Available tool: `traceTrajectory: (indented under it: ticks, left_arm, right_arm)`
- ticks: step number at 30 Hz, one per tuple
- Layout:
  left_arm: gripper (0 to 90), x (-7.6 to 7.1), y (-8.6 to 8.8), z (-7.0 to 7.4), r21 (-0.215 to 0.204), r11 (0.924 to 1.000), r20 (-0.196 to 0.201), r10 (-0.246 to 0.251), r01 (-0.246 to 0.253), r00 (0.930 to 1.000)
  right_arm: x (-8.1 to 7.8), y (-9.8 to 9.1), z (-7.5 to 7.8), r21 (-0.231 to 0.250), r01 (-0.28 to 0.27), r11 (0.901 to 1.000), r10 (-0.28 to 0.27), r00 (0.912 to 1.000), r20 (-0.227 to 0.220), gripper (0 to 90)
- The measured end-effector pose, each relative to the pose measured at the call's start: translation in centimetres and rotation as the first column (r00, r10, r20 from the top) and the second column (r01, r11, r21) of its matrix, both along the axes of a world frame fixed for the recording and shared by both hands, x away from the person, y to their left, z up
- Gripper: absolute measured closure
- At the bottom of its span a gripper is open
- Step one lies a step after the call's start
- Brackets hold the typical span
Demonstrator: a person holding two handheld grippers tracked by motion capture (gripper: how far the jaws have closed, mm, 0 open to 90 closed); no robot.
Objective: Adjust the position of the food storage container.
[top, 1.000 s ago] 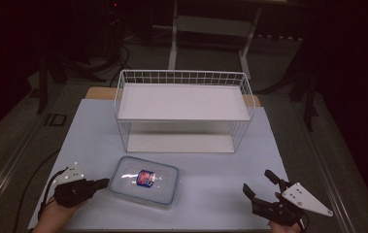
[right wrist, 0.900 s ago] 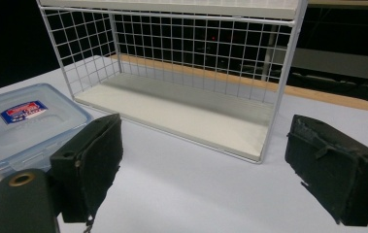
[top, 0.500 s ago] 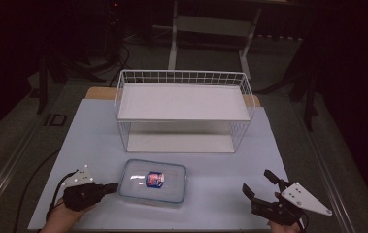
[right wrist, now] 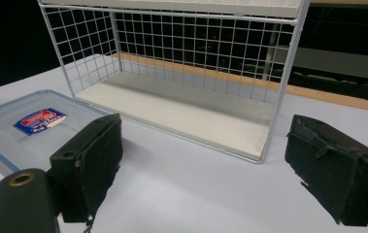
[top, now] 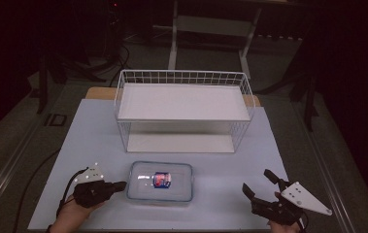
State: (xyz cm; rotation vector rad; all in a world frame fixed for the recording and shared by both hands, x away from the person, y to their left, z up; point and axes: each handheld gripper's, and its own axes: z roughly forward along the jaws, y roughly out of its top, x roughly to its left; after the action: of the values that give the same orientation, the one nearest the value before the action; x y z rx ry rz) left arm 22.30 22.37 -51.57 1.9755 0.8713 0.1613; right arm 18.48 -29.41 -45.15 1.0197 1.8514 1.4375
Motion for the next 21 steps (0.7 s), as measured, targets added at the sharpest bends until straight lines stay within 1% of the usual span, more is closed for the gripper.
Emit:
traceTrajectory:
  ticks: [2,5,8,9,11,21]
  left_arm:
    - [88.8,-0.1,-0.2,0.1,0.006,1.0000,0.008,-0.004,0.004,1.0000]
    - [88.8,0.0,-0.5,0.1,0.000,0.9999,0.004,-0.012,0.012,0.9999]
    - [88.8,0.2,-1.5,0.1,0.003,0.9995,0.004,-0.032,0.032,0.9995]
    - [88.7,0.2,-1.5,0.1,0.003,0.9995,0.004,-0.032,0.032,0.9995]
    - [88.7,0.4,-2.2,0.2,0.007,0.9987,0.003,-0.051,0.051,0.9987]
    - [88.7,0.9,-4.2,0.2,0.002,0.9957,-0.004,-0.092,0.092,0.9957]
  right_arm:
    - [0.0,0.0,0.0,-0.001,0.001,1.0000,-0.001,1.0000,-0.001,13.3]
    - [0.1,0.0,0.0,0.001,-0.001,1.0000,0.001,1.0000,-0.006,13.3]
    - [0.1,0.2,-0.1,-0.003,-0.006,1.0000,0.006,1.0000,-0.005,13.2]
    - [0.1,0.2,-0.1,-0.003,-0.006,1.0000,0.006,1.0000,-0.005,13.2]
    - [0.1,0.2,-0.1,-0.004,-0.008,1.0000,0.008,1.0000,-0.005,13.2]
    - [0.1,0.2,-0.2,-0.003,-0.010,0.9999,0.010,0.9999,-0.011,13.2]
